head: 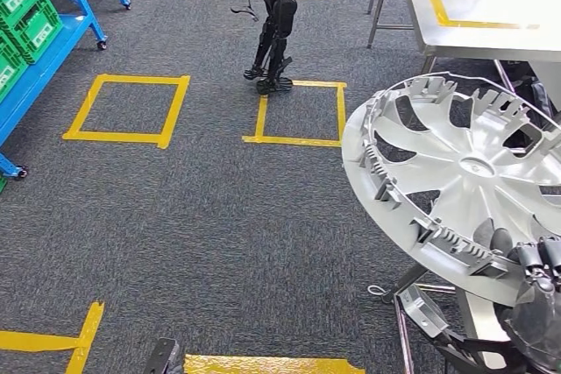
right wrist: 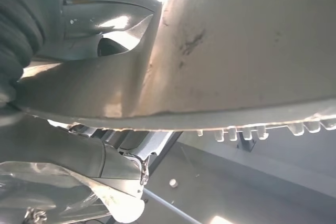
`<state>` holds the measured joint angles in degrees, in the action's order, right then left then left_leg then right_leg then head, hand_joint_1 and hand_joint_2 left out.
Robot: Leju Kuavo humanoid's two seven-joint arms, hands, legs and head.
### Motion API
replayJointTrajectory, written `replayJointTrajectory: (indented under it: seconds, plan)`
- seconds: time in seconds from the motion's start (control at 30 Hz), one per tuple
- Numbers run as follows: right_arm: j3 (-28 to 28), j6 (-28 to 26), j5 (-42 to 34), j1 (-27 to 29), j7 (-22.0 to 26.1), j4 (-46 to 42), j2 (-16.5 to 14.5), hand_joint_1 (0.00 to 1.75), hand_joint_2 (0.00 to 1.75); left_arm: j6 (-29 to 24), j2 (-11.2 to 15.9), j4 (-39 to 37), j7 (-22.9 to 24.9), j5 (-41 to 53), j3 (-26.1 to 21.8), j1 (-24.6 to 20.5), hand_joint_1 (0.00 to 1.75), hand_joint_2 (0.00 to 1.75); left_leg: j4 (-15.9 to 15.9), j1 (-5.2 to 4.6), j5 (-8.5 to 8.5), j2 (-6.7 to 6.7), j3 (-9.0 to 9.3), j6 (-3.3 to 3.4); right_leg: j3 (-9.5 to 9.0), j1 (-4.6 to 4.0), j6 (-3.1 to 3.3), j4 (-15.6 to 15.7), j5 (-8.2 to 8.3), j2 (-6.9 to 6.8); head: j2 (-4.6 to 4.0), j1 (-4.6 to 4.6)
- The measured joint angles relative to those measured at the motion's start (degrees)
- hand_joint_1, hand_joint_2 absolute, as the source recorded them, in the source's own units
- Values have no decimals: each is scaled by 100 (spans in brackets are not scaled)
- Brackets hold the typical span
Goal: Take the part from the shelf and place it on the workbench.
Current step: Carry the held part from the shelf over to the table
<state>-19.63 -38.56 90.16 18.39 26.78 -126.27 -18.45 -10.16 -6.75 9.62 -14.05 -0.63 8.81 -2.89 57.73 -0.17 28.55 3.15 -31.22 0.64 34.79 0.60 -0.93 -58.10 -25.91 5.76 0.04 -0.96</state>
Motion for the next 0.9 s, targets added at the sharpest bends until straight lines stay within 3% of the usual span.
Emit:
replayJointTrajectory:
  seconds: [0.13, 0.27, 0.37, 0.43, 0.5, 0.53, 0.57, 0.6, 0.67, 0.73, 0.83, 0.9]
  plan:
    - [0, 1, 0, 0, 4, 0, 0, 175, 175, 4, 0, 0, 10, 15, 0, 0, 0, 175, 2, -1, 0, 0, 0, 1, -1, 1, -1, 2, 1, 0, 0, 0]
    - [0, 0, 0, -1, 7, -1, 0, 175, 175, 7, 4, 0, 17, 29, 0, -5, 0, 175, 16, -18, -18, -9, -1, 74, -2, 19, -73, 46, 42, 30, 0, 3]
    - [-2, 0, -3, 2, 10, -6, 0, 175, 175, 13, -13, 0, 17, 55, 0, -10, 0, 175, -172, 31, -122, -97, 69, 134, 85, -8, -99, -71, -74, -151, 0, -10]
    - [-2, 0, -4, -15, 10, -4, 0, 175, 175, 15, -20, 0, 17, 58, 0, -3, 0, 175, -223, 44, -151, -156, 85, 160, 298, -1, -121, -526, -351, -376, 0, -27]
    - [-2, 1, -5, -26, 10, -1, 0, 175, 175, 15, -18, 0, 17, 58, 0, 12, 0, 175, -222, 43, -151, -233, 78, 163, 618, 42, -176, -1236, -670, -496, 0, -31]
    - [-4, 1, -4, -26, 10, 2, 0, 175, 175, 15, -17, 0, 18, 58, 0, 20, 0, 175, -220, 45, -146, -270, 76, 154, 720, 73, -207, -1478, -742, -522, 0, -30]
    - [-6, 1, -4, -25, 10, 7, 0, 175, 175, 15, -17, 0, 19, 59, 0, 24, 0, 175, -215, 51, -138, -299, 77, 136, 713, 108, -241, -1503, -705, -538, 0, -30]
    - [-8, 1, -3, -24, 11, 11, 0, 175, 175, 15, -18, 0, 20, 60, 0, 25, 0, 175, -202, 62, -126, -317, 78, 108, 586, 145, -275, -1300, -571, -555, 0, -30]
    - [-11, 1, -2, -30, 13, 19, 0, 175, 175, 16, -14, 0, 22, 62, 0, 21, 0, 175, -127, 79, -72, -334, 69, 10, 127, 201, -353, -534, -282, -587, 0, -33]
    - [-10, 1, -3, -37, 15, 26, 0, 175, 175, 16, -4, 0, 23, 63, 0, 19, 0, 175, -20, 80, -21, -334, 38, -85, -143, 200, -320, -103, -209, -576, 0, -26]
    - [-11, 1, -2, -36, 14, 31, -2, 175, 175, 15, -4, 0, 26, 63, 1, 24, 0, 175, 28, 110, -5, -331, 17, -160, -136, 154, -161, -120, -229, -548, 0, -18]
    - [-9, 0, -2, -41, 13, 29, -2, 175, 175, 15, -10, 0, 26, 64, 2, 21, 0, 175, 251, 129, 186, -331, -70, -185, -128, 139, -78, -120, -216, -550, 0, -13]
